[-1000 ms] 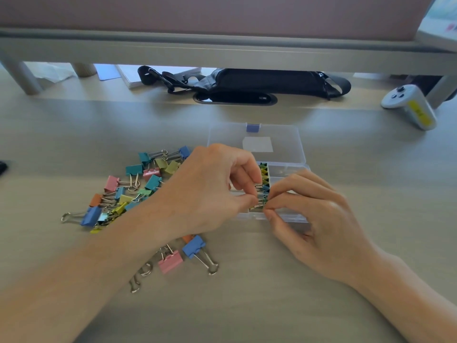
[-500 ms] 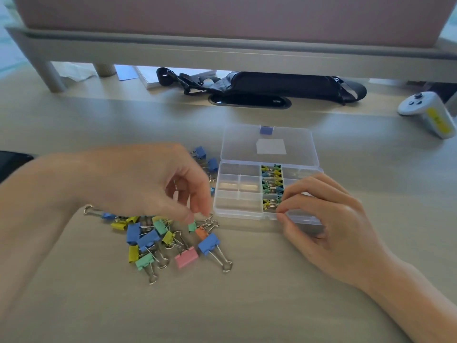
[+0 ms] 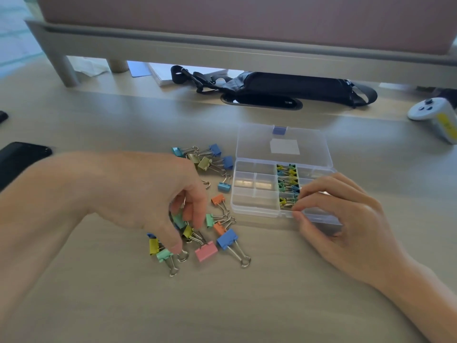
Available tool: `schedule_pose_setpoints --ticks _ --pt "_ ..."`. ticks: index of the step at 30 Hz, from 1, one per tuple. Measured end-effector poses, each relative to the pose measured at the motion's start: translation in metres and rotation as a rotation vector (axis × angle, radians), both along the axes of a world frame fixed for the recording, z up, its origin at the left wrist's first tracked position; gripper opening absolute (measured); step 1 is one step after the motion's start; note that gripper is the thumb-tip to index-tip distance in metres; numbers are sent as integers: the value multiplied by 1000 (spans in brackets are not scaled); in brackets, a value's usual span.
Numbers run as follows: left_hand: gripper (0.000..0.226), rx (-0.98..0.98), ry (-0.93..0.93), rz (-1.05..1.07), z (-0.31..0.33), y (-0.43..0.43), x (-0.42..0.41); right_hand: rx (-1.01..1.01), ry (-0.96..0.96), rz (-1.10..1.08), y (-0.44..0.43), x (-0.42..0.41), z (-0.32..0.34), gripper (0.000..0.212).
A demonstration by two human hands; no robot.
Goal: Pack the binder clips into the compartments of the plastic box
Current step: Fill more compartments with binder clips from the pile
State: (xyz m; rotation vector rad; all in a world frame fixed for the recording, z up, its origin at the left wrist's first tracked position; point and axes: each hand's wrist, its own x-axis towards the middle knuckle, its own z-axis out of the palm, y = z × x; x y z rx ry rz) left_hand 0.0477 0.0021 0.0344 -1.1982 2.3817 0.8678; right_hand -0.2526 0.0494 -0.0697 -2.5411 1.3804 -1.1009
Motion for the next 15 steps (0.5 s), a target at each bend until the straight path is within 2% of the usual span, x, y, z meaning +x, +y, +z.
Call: schedule_pose_setpoints --ticks 5,9,11,15 --pt "27 -65 -21 0 -18 -5 -9 1 2 7 0 0 0 7" --pt "14 -142 8 11 -14 -3 -7 5 -6 4 -1 0 0 6" --pt "5 -204 69 34 -7 -3 -1 0 -17 3 -1 0 -1 6" --pt "6 -428 295 154 6 -2 -4 3 -37 8 -2 0 -1 6"
